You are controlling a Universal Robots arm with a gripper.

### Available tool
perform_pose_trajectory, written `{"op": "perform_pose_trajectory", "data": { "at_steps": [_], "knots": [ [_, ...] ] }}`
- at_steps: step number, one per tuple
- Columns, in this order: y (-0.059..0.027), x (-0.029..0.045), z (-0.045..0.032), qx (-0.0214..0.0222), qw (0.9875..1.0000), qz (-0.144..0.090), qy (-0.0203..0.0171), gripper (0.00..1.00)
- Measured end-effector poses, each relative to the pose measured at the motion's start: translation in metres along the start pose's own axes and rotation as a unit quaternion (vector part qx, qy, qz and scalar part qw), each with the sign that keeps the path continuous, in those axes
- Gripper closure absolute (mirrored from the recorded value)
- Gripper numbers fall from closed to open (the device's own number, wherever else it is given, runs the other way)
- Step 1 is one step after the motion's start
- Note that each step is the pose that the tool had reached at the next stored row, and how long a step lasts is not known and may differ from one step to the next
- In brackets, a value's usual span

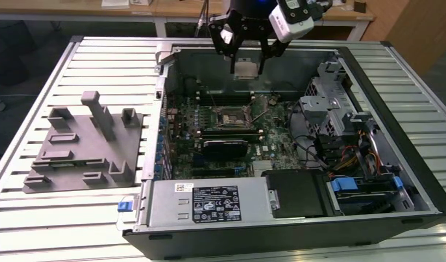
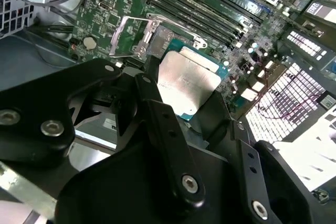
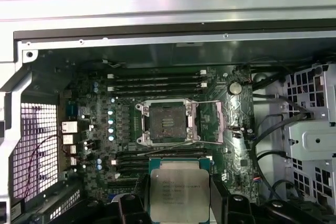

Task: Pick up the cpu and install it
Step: 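Place the cpu into insertion slot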

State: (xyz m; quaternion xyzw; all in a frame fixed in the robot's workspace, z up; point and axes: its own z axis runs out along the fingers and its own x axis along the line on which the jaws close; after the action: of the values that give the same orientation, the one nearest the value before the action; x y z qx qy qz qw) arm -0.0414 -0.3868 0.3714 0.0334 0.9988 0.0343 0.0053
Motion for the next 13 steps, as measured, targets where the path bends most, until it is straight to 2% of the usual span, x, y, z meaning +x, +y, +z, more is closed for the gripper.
{"op": "perform_pose_trajectory", "data": {
  "at_steps": [7, 10, 13],
  "knots": [
    [0.0001, -0.0007, 0.0, 0.001, 1.0, 0.008, -0.0006, 0.46],
    [0.0, -0.0007, 0.0004, 0.0023, 0.9996, 0.029, -0.0021, 0.46],
    [0.0, -0.0007, 0.0009, 0.0032, 0.9985, 0.055, -0.0039, 0.46]
  ]
}}
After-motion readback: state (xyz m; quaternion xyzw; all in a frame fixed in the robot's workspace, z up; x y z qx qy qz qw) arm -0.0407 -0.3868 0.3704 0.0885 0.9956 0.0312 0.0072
